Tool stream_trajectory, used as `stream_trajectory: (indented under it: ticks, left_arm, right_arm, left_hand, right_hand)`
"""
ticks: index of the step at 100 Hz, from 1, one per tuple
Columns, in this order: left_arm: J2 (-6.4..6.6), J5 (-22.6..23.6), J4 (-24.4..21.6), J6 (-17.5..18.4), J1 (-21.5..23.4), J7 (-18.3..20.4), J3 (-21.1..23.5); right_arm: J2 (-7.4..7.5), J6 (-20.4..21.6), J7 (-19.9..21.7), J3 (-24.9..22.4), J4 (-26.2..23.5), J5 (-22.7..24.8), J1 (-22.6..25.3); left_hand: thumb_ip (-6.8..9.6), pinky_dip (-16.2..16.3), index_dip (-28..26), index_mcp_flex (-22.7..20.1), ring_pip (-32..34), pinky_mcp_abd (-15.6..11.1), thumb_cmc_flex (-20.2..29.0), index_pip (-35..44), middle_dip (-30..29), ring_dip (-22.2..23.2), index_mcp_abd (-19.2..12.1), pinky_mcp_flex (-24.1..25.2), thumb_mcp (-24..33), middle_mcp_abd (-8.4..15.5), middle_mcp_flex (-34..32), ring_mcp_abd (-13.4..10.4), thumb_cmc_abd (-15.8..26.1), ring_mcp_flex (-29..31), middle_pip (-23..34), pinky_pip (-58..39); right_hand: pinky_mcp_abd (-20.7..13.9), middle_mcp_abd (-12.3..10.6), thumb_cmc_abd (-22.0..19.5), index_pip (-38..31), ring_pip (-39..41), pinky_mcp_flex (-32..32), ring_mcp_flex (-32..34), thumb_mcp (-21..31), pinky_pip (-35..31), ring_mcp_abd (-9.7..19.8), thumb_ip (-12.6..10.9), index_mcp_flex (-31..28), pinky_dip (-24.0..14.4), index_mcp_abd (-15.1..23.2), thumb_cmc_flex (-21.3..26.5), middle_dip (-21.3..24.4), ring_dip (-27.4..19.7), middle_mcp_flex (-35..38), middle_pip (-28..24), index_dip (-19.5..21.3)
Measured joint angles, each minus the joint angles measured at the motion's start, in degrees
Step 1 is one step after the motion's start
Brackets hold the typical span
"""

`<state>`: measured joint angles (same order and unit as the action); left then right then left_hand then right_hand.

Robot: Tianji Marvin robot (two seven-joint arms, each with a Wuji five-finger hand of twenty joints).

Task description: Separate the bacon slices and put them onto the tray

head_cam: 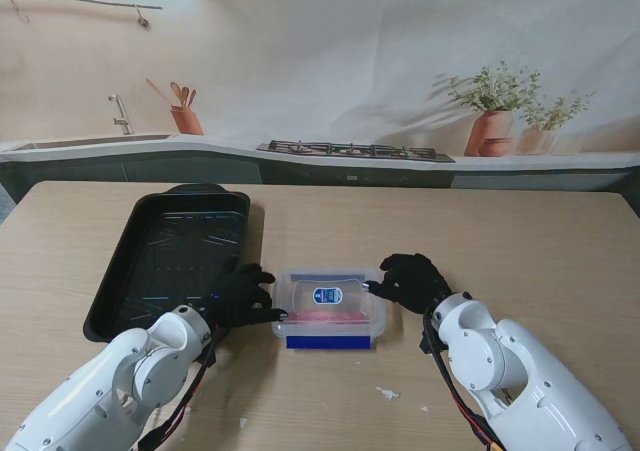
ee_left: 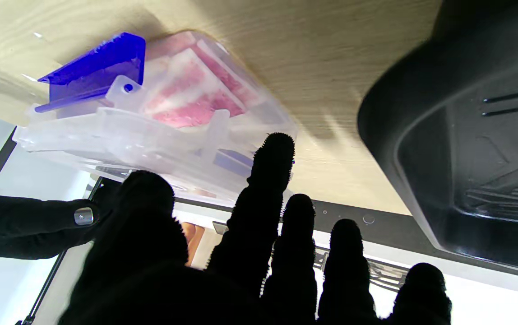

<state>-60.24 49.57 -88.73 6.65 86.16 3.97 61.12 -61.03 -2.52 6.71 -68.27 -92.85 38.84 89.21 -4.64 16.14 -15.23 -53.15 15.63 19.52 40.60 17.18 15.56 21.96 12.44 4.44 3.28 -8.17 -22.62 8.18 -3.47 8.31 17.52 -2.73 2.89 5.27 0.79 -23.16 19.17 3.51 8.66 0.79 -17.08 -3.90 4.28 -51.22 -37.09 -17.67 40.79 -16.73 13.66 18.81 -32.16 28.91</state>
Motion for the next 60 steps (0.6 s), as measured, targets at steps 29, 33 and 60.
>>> stream_trajectory:
  ticks: [29,33,60]
  left_arm:
    - [-0.31,-0.1,0.21,1.73,0.78,-4.03,0.82]
    - [-0.36,-0.12,0.2,1.98,0.87,-4.54,0.87]
    - [-0.56,-1.18,0.27,2.46,1.04,-5.46,1.0]
  right_arm:
    - [0.02,0.14,0.26,0.05,0.05,-0.23,-0.09]
    - [0.02,0.17,0.25,0.03,0.07,-0.25,-0.09]
    - [0.02,0.26,0.15,0.03,0.13,-0.35,-0.09]
  left_hand:
    - [0.01,-0.02,0.22,0.28,0.0,-0.02,0.67,0.23,0.0,0.0,1.1,-0.13,-0.12,1.16,0.0,0.0,0.0,0.0,0.59,0.01]
    - [0.01,-0.02,0.21,0.3,0.0,-0.02,0.7,0.24,0.0,0.0,1.33,-0.13,-0.72,1.17,0.0,0.0,0.0,0.0,0.59,0.01]
    - [0.03,-0.02,0.3,0.69,0.01,-0.03,1.37,1.26,0.0,0.0,2.58,-0.13,-0.8,1.23,-0.01,0.01,0.0,0.0,0.6,0.01]
  right_hand:
    - [0.0,0.01,0.0,0.0,0.0,0.0,0.0,0.0,-0.01,0.0,0.0,0.01,0.0,-0.77,0.0,0.0,0.0,0.0,0.0,-0.01]
    - [0.0,0.01,0.0,0.01,0.0,0.0,0.0,0.0,-0.01,0.0,0.0,0.01,0.0,-0.77,0.0,0.0,0.0,0.0,0.0,-0.01]
    - [0.0,0.01,0.0,0.01,0.0,-0.01,0.0,0.0,-0.02,0.0,0.0,0.01,0.0,-0.89,0.0,0.0,0.0,0.0,0.0,-0.01]
